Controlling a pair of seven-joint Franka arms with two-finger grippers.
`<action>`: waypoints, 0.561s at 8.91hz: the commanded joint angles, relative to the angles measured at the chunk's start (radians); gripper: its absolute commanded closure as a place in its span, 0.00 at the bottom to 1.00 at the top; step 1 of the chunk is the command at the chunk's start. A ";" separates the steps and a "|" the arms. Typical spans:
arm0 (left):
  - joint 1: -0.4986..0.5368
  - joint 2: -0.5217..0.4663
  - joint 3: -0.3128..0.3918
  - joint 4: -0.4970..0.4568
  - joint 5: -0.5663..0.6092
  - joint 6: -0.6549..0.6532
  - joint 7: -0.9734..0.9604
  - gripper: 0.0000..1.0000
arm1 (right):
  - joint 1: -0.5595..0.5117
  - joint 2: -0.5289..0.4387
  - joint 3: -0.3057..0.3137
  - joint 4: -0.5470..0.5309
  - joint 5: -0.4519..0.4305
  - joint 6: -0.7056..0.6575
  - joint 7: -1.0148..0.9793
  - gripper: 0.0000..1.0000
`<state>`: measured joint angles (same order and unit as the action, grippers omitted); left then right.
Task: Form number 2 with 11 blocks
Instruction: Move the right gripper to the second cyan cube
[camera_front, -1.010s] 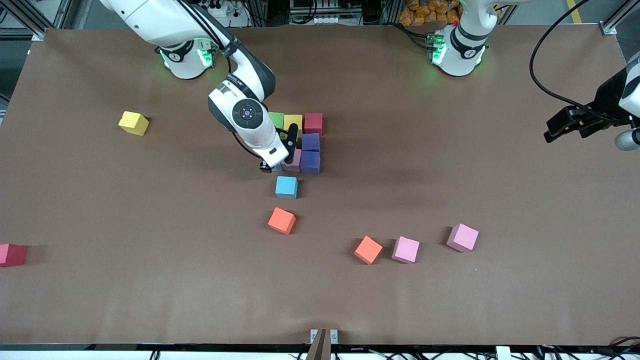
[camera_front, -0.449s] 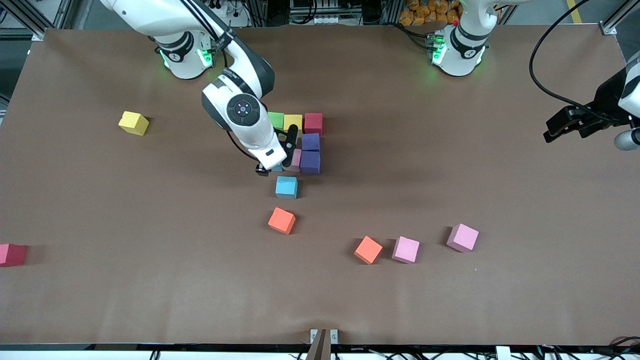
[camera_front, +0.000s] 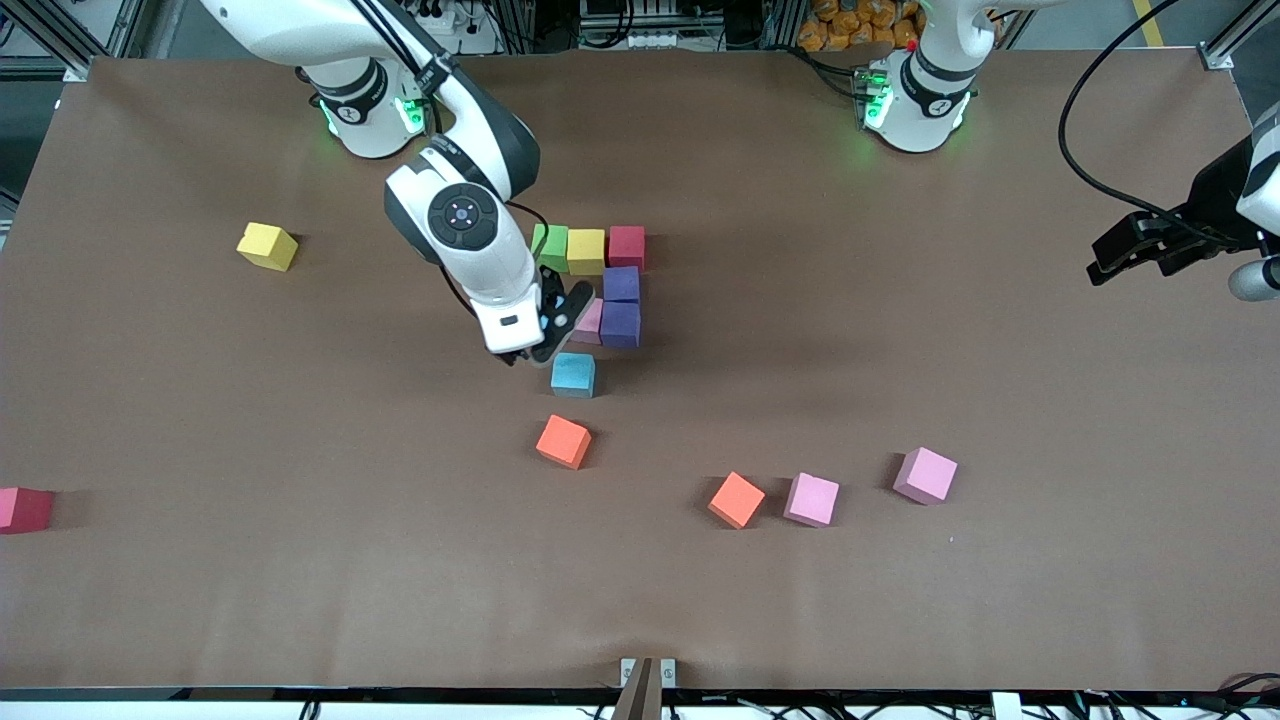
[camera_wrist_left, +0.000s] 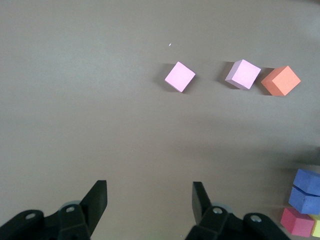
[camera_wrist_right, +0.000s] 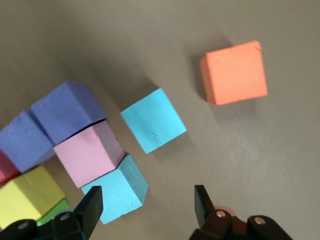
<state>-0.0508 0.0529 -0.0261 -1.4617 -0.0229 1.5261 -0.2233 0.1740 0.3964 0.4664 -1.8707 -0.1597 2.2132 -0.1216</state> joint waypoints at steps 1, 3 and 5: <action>0.003 0.005 0.002 0.018 -0.025 -0.001 -0.014 0.23 | -0.021 0.001 0.017 0.025 -0.004 -0.009 0.355 0.18; 0.002 0.005 0.002 0.018 -0.025 0.000 -0.014 0.23 | -0.007 0.007 0.018 0.030 0.006 0.011 0.629 0.03; 0.002 0.005 0.002 0.018 -0.025 0.002 -0.014 0.23 | -0.007 0.022 0.018 0.027 0.002 0.087 0.767 0.00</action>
<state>-0.0506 0.0530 -0.0259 -1.4614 -0.0229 1.5285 -0.2233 0.1741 0.4009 0.4737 -1.8543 -0.1576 2.2637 0.5640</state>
